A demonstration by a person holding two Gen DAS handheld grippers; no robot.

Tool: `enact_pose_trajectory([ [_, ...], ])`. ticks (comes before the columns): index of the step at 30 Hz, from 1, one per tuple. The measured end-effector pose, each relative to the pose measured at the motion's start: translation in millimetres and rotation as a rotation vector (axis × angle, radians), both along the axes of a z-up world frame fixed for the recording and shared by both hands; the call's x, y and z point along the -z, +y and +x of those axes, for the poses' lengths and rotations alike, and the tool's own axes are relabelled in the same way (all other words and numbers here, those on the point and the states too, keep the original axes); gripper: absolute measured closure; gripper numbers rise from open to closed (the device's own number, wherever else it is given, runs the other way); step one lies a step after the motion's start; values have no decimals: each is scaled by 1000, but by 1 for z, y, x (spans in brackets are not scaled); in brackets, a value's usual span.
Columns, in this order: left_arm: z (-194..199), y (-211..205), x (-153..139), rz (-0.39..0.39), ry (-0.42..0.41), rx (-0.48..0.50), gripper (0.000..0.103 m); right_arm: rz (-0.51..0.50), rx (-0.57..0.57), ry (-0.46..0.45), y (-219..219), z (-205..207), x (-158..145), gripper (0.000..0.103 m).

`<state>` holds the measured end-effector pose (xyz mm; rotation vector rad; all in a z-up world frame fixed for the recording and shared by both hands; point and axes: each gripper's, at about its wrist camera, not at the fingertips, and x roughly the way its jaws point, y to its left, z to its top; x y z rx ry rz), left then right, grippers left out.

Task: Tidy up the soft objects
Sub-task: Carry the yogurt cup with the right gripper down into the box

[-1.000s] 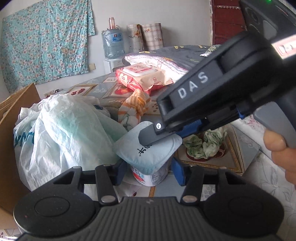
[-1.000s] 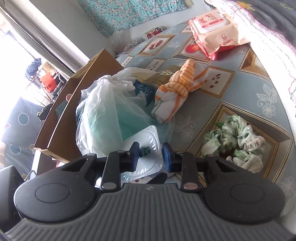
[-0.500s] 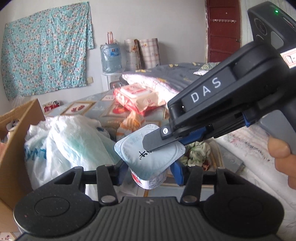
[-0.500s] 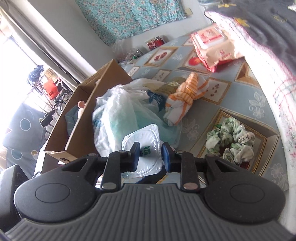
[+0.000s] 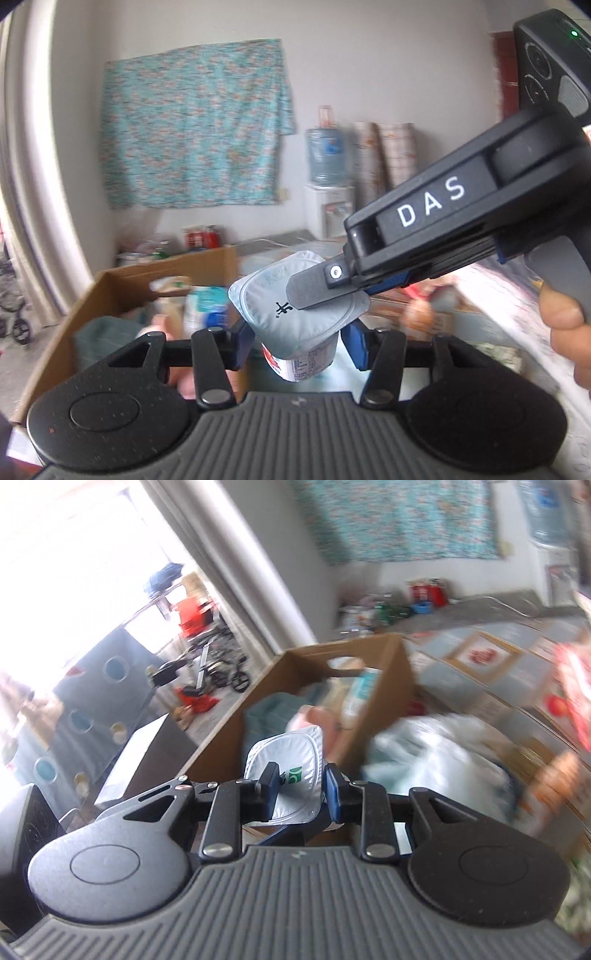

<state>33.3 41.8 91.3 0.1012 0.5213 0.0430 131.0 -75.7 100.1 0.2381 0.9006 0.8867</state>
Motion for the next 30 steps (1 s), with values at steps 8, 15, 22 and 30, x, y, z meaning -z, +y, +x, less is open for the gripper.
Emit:
enact_pose_trajectory([
  [8, 32, 132, -20, -65, 185, -233, 50, -25, -241, 159, 163, 61, 7, 77],
  [15, 69, 235, 30, -279, 469, -329, 50, -164, -331, 392, 267, 88, 80, 75],
  [22, 70, 274, 70, -279, 610, -390, 50, -223, -371, 519, 307, 92, 138, 74],
  [30, 76, 274, 75, -238, 634, -371, 41, -213, -389, 524, 320, 91, 156, 71],
])
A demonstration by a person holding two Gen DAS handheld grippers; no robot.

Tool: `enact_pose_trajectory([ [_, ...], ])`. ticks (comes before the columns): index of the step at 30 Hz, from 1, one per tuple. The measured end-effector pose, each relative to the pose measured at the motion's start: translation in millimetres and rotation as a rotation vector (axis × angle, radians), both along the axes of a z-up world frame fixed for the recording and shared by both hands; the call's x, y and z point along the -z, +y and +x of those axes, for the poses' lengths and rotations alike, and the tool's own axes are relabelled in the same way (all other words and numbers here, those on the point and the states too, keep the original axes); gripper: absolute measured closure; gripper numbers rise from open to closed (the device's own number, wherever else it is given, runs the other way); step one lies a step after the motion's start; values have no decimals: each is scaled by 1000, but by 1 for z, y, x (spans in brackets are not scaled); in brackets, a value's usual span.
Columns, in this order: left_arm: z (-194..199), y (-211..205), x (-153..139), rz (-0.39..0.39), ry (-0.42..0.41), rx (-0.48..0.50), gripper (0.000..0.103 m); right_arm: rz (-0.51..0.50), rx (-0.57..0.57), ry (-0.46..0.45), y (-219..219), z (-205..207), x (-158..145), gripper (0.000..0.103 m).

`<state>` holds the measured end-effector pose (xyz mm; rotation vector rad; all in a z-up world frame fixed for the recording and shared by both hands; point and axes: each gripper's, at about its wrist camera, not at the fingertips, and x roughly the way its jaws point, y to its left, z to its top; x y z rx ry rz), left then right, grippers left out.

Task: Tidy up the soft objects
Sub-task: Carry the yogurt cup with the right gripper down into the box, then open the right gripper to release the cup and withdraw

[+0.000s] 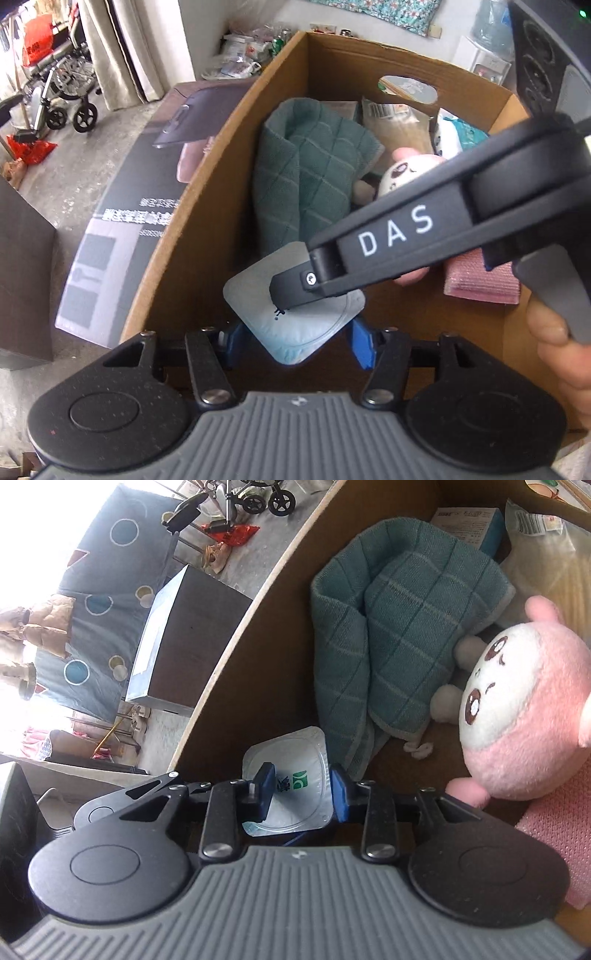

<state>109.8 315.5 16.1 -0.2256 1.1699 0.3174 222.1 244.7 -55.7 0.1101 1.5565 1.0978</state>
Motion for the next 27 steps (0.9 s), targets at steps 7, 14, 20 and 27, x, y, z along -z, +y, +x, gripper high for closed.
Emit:
enact_pose_trajectory([
  [7, -8, 0, 1, -81, 35, 9, 37, -40, -8, 21, -3, -9, 7, 71],
  [14, -13, -5, -8, -91, 19, 16, 32, -52, 6, 71, -2, -7, 6, 67],
  [20, -18, -5, -19, -95, -9, 7, 29, -48, 11, 88, -3, -5, 10, 67],
  [27, -29, -14, -40, -33, -87, 26, 29, 12, 44, 38, -12, 2, -14, 66],
])
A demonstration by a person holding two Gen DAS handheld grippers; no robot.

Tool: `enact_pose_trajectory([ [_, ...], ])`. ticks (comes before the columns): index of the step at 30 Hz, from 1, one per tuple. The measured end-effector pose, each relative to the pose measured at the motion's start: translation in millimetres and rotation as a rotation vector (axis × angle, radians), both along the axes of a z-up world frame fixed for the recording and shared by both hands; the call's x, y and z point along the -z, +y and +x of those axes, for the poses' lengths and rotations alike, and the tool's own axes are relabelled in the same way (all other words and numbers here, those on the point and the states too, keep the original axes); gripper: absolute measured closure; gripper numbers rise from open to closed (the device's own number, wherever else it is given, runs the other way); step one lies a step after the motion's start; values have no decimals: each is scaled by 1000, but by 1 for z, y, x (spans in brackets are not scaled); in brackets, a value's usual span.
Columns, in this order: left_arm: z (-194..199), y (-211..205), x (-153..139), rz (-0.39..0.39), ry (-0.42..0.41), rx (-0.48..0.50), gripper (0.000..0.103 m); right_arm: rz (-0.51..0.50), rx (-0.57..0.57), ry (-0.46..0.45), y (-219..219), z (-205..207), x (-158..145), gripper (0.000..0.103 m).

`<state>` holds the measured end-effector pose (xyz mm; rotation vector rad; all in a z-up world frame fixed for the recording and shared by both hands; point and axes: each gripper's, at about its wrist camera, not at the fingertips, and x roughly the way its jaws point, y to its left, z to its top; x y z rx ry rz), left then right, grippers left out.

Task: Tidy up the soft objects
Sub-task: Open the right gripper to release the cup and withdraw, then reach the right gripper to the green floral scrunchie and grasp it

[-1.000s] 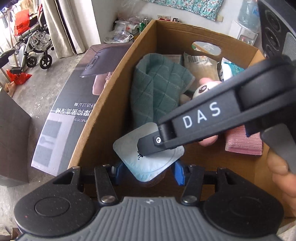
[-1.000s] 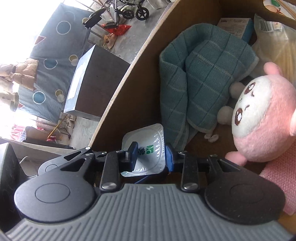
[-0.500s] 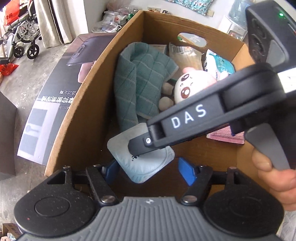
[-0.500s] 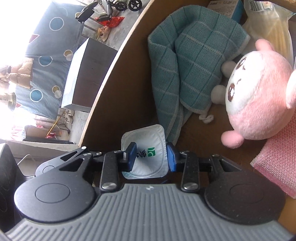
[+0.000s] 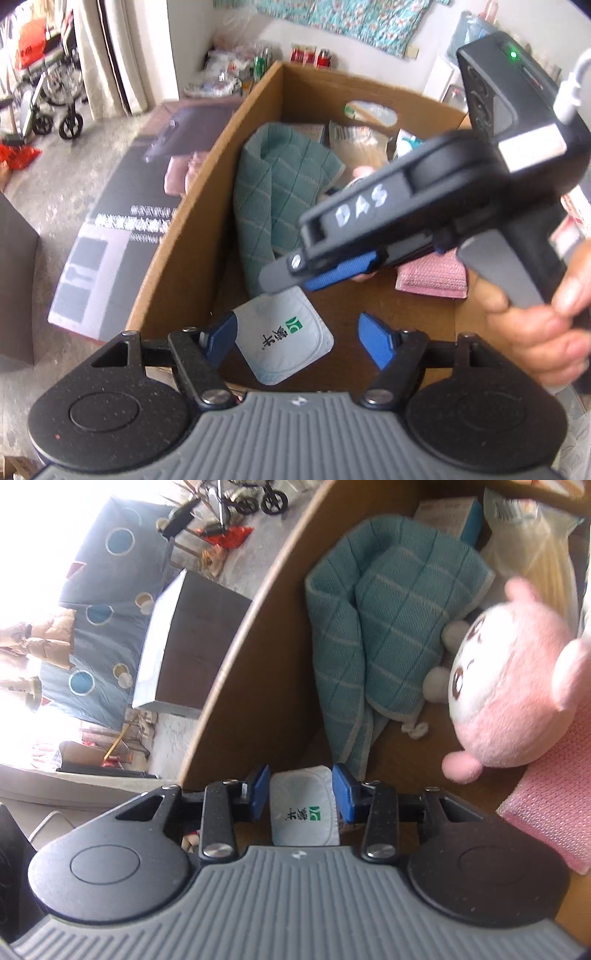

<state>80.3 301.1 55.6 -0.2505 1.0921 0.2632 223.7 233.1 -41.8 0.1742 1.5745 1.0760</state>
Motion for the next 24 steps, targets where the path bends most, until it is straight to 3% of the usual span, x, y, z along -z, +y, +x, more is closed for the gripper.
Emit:
enact_pose_trajectory([
  [4, -14, -17, -13, 37, -83, 51, 29, 75, 48, -82, -33, 8, -36, 66],
  [7, -19, -36, -16, 15, -131, 106, 29, 126, 112, -167, -79, 11, -66, 64],
  [12, -13, -83, -7, -179, -186, 253, 29, 157, 246, -254, -182, 10, -94, 60],
  [21, 5, -147, 23, -309, -113, 373, 29, 67, 459, -299, -337, -19, -83, 56],
  [24, 6, -157, 20, -286, -108, 373, 26, 59, 514, -277, -363, -24, -69, 56],
])
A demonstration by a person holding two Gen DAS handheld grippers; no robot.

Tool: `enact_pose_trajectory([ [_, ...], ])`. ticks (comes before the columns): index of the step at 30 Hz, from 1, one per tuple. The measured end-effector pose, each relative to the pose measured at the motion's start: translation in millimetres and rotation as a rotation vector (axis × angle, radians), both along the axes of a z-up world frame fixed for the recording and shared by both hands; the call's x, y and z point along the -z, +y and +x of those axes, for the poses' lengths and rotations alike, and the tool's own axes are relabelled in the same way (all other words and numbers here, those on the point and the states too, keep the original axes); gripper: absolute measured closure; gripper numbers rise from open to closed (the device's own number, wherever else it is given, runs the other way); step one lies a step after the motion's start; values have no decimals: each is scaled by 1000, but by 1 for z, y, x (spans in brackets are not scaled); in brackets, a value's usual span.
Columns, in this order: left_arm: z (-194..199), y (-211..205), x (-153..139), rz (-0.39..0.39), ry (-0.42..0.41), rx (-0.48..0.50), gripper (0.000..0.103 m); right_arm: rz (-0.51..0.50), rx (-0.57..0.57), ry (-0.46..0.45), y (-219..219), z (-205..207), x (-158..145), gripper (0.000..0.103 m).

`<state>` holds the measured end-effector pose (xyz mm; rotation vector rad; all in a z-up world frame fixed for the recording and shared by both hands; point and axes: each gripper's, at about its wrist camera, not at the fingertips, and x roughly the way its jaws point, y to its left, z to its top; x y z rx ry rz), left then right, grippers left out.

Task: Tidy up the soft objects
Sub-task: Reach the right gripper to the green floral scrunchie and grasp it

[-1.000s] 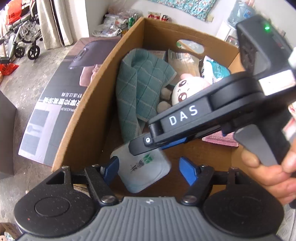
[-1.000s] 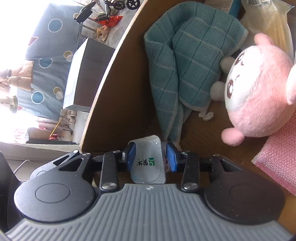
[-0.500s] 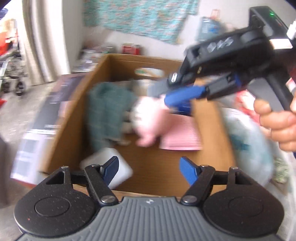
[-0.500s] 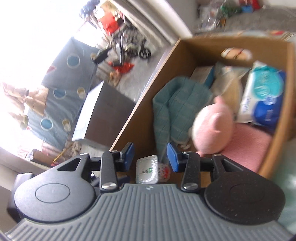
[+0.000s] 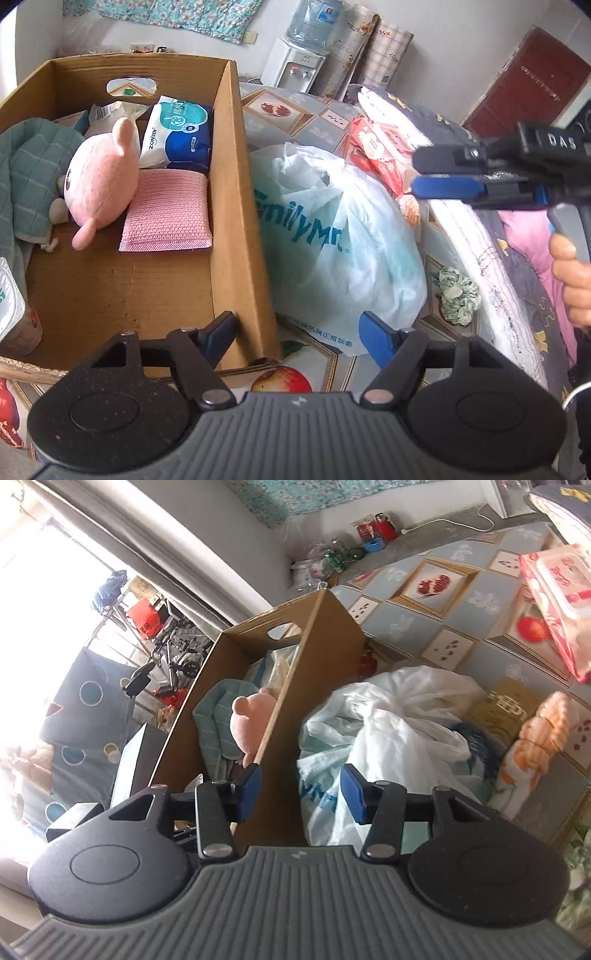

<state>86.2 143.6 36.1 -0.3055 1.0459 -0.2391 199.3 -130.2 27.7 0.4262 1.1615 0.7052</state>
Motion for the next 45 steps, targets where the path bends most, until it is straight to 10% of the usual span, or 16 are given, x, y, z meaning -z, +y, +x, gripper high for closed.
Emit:
enact_pose_trajectory([
  [15, 3, -20, 0, 84, -53, -10, 26, -24, 88, -17, -39, -14, 0, 54],
  [25, -43, -53, -35, 197, -346, -24, 14, -156, 260, -191, -105, -61, -24, 46],
  [35, -42, -160, 4, 213, -357, 242, 20, -328, 276, -141, -153, -97, 26, 45],
  [45, -13, -174, 12, 371, -363, 201, 35, -429, 177, -111, -152, -82, 98, 45],
])
